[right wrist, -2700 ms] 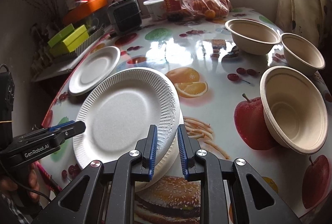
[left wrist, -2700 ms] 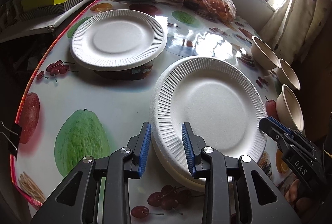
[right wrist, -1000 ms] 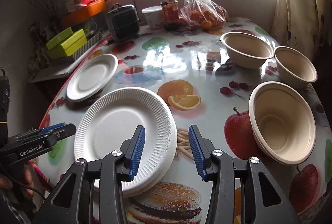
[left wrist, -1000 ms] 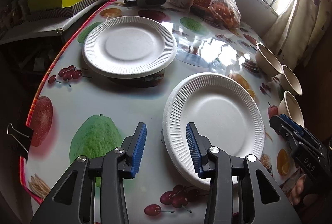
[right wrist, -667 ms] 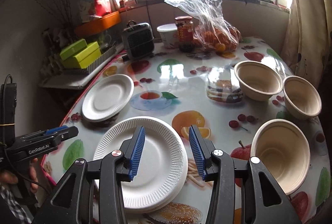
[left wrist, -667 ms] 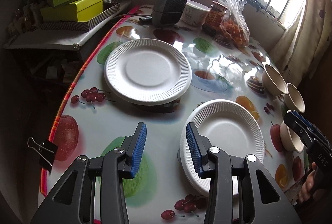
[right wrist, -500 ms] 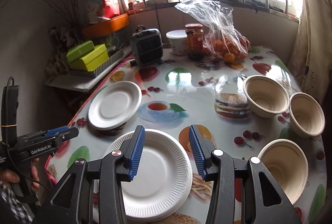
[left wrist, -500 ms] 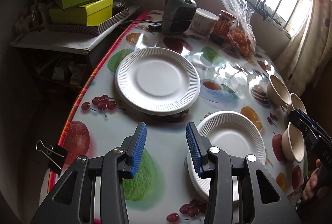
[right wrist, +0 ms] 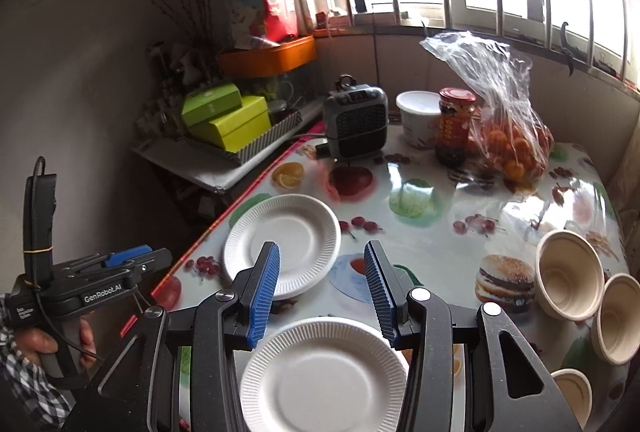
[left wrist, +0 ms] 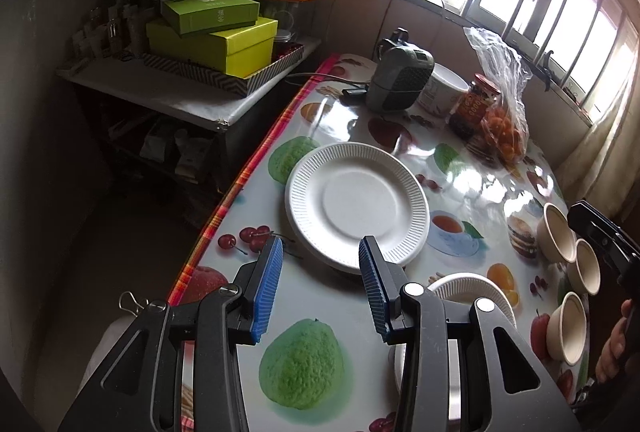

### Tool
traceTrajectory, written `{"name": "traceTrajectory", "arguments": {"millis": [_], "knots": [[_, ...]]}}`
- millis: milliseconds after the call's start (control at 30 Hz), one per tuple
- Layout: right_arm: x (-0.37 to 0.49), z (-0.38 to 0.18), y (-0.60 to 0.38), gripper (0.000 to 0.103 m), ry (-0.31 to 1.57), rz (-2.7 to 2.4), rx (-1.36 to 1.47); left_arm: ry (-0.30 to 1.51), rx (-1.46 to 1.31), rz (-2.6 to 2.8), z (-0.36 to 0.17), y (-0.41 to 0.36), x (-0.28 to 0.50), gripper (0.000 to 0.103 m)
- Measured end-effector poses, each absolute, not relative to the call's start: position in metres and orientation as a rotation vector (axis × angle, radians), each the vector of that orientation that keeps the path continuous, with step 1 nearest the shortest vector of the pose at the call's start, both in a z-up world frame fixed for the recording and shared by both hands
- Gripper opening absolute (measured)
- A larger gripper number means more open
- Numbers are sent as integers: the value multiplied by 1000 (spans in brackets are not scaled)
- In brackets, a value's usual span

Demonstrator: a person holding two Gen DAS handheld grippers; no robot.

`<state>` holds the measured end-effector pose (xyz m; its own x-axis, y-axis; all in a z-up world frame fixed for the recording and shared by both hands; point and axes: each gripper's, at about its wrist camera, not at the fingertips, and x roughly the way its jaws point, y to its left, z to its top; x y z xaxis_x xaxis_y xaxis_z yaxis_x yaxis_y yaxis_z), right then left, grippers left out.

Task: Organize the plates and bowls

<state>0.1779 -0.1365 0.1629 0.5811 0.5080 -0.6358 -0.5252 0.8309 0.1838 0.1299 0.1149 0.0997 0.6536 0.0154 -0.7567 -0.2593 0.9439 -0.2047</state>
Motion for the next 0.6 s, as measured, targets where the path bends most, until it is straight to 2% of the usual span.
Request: {"name": "traceTrajectory", "arguments": {"millis": [300, 467, 600], "knots": [[220, 167, -96, 44, 742, 716, -47, 837, -318, 188, 103, 138, 147, 41], [243, 154, -85, 51, 747, 744, 0, 871, -295, 150, 95, 145, 170, 41], [265, 135, -74, 53, 821, 731, -5, 890, -283, 140, 86, 150, 184, 45]]}}
